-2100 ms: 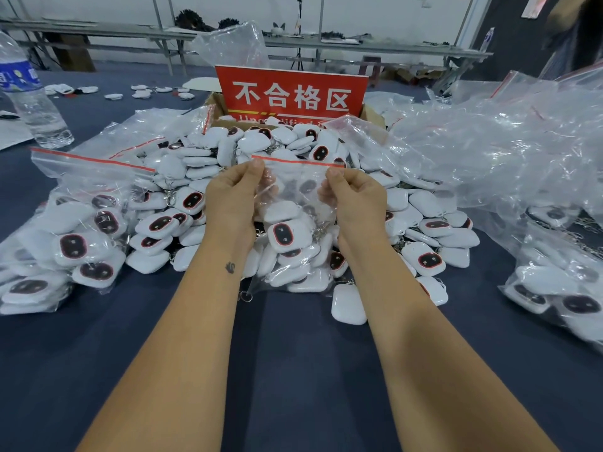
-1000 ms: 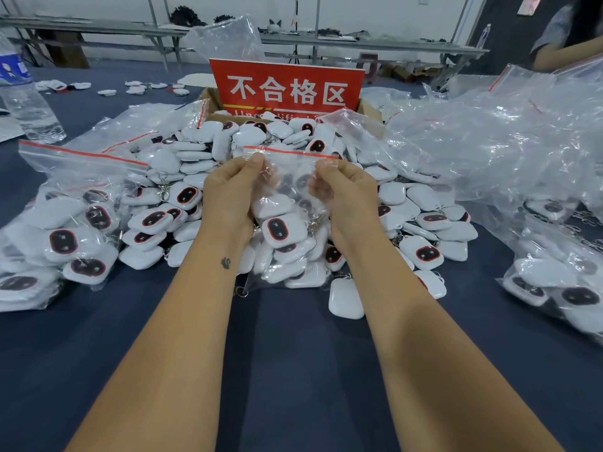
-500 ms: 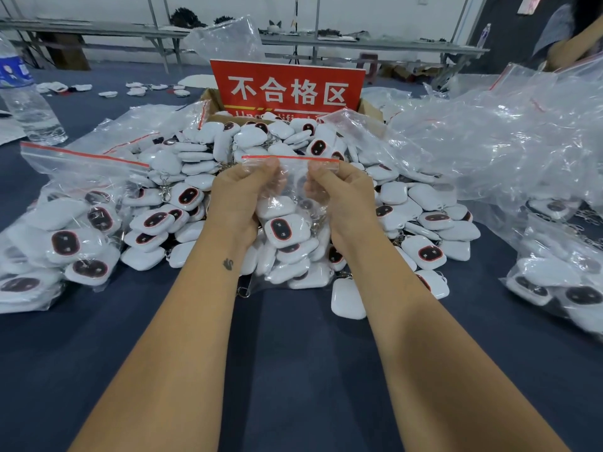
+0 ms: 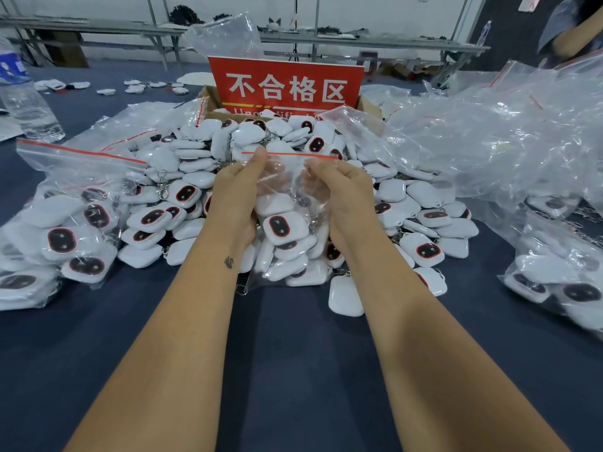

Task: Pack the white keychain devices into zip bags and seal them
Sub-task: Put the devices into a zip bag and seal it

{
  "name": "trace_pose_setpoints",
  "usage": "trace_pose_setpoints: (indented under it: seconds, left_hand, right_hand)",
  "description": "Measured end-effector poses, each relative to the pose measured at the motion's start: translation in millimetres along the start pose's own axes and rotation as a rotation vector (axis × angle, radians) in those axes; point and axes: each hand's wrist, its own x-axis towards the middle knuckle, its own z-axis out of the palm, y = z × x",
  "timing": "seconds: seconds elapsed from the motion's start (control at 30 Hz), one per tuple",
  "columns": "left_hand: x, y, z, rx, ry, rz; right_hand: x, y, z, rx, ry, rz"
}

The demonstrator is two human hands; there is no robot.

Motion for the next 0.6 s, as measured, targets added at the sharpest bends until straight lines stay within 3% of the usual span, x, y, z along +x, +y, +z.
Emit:
trace_pose_setpoints:
  seconds: [0.2,0.4,0.6]
  left_hand:
    - [1.2,-0.2,-6.8,-0.075,0.122,0.035]
    - [2.4,-3.5,-4.7,-0.070,0.059,0.053]
    - [2.1,-3.3,-3.3,-0.196,-0.033,0.075]
  right_hand:
    - [3.5,1.7,-5.1,-0.130,0.049,-0.008]
    - [3.1,3.7,-2.1,-0.157,0.038,-0.015]
    - [1.9,3.3,-1.1,0.001,-0.037,0.047]
